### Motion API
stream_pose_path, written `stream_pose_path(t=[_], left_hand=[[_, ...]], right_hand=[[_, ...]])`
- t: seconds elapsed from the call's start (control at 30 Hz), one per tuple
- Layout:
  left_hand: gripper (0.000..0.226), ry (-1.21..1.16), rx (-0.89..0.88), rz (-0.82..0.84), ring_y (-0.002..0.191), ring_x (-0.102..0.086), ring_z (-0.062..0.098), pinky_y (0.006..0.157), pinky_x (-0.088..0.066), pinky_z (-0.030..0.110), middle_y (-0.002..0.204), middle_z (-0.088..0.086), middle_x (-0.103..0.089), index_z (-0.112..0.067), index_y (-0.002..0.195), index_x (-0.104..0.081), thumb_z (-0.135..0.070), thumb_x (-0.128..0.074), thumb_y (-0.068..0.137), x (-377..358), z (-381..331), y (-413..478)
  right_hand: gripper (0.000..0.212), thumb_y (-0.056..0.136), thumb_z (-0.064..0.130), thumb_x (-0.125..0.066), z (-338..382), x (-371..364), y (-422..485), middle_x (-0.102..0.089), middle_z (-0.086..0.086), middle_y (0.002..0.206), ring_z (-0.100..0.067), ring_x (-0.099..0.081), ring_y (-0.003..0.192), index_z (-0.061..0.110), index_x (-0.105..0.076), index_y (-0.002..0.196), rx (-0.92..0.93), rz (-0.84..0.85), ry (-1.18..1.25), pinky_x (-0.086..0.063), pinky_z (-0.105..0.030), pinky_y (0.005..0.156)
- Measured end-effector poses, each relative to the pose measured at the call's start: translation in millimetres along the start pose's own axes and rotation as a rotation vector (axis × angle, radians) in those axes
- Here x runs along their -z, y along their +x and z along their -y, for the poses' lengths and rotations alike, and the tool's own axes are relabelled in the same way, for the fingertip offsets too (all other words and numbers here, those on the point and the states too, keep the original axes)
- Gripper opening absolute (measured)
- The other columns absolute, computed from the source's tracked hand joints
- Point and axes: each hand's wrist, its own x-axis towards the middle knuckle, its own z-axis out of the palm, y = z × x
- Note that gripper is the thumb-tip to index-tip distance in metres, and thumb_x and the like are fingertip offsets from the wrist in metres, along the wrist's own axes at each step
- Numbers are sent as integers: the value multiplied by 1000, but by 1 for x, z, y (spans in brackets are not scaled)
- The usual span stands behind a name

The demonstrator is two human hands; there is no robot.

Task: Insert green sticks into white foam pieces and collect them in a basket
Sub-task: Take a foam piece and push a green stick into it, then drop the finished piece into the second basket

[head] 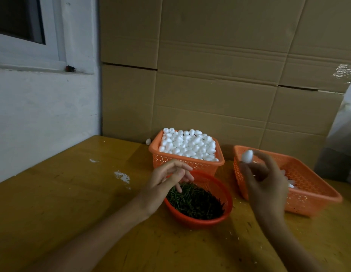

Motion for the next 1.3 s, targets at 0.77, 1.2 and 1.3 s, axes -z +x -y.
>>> stream_pose_path(t=[0.77, 1.2, 1.3], left_hand=[[33, -33, 20, 33, 106, -71, 28, 72, -54, 36, 104, 9, -76, -11, 109, -71, -39, -60, 97, 0, 2, 1], [44, 27, 54, 53, 115, -70, 22, 80, -58, 35, 131, -2, -69, -26, 145, -50, -36, -53, 102, 0, -5, 4], [38, 81, 71, 75, 114, -70, 17, 81, -56, 32, 126, -3, -71, -24, 138, -55, -35, -55, 102, -4, -2, 2]], right_hand=[[54, 96, 5, -67, -74, 42, 29, -49, -32, 147, -53, -39, 135, 7, -53, 148, -23, 4, -760, -40, -65, 102], [45, 110, 54, -24, 32, -30, -44, -60, 19, 115, -3, -56, 104, 35, -63, 122, 454, 1034, -559, -44, -31, 86], [45, 111, 51, -25, 32, -28, -43, -60, 16, 101, -7, -56, 93, 30, -65, 110, 419, 1017, -551, -45, -34, 80]])
